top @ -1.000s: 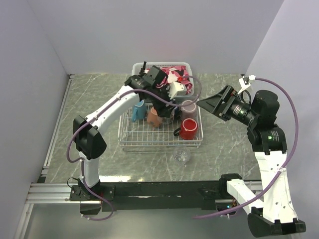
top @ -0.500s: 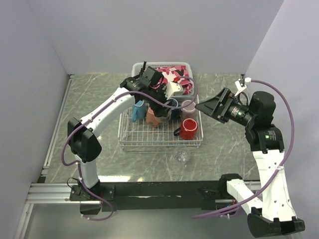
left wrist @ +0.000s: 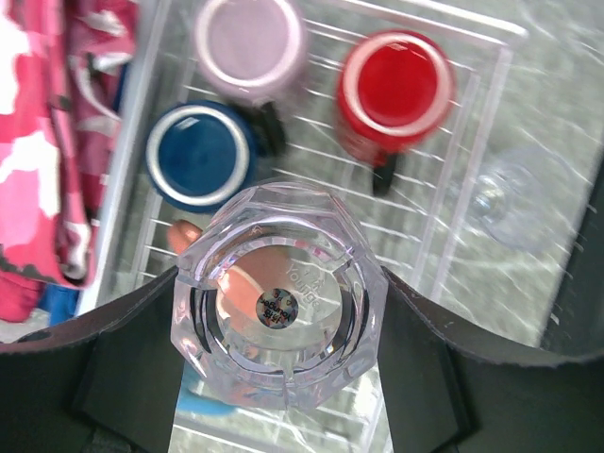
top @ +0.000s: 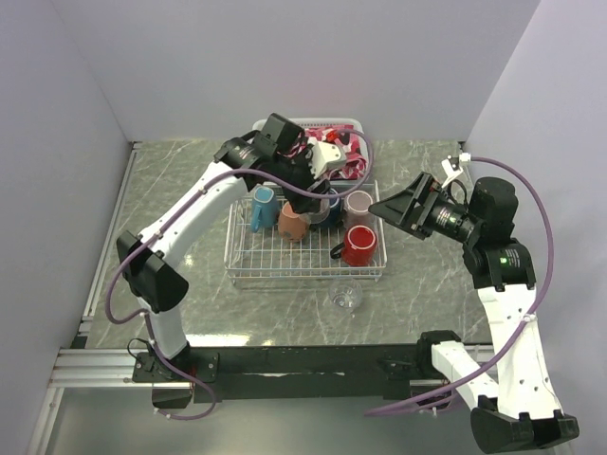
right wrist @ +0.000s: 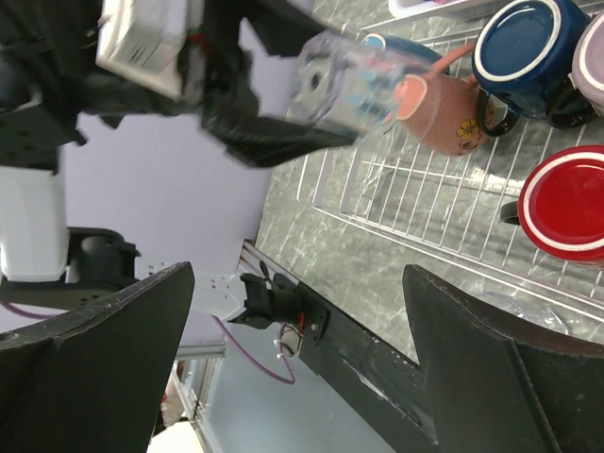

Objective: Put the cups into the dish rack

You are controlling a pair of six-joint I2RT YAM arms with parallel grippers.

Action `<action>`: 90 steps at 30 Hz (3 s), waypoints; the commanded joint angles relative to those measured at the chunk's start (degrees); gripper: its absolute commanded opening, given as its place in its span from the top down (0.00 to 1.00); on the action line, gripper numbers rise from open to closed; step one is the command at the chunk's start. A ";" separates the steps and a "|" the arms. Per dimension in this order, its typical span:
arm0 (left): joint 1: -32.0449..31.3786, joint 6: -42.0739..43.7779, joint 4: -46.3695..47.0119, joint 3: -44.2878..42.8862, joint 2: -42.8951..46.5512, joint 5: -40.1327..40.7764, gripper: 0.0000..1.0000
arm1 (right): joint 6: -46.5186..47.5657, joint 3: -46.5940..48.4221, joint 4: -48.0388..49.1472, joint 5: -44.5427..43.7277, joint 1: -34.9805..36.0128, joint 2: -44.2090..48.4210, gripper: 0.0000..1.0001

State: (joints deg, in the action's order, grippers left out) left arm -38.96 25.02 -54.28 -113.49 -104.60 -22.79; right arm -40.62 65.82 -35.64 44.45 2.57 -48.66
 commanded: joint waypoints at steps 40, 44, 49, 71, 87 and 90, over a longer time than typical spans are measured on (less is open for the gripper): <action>-1.56 -1.20 15.52 21.47 -4.83 -4.37 0.99 | 1.86 0.53 -2.24 -0.76 -0.46 0.68 0.00; -1.65 -0.85 13.24 22.09 -4.65 -5.86 0.79 | 4.58 1.94 -6.62 -2.08 -0.46 -0.11 0.00; -1.65 -1.98 10.86 21.38 -3.51 -7.71 0.49 | 8.01 2.73 -11.03 -4.37 -0.46 -0.20 0.00; 5.11 -6.20 5.06 10.40 12.47 -9.02 0.04 | 7.41 3.17 -24.12 -24.88 27.27 -5.63 0.04; 16.02 -16.57 4.71 19.61 28.39 -7.45 0.04 | 9.60 -3.14 -18.86 -44.36 49.72 -19.72 0.23; 16.11 -18.77 8.30 24.17 31.55 -3.85 0.04 | 8.54 -5.78 -17.36 -44.36 49.99 -18.66 0.26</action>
State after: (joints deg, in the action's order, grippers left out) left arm -23.38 10.00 -48.80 -94.35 -76.27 -30.00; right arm -31.79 62.92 -56.03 2.96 51.86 -69.41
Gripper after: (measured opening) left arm 0.966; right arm 0.762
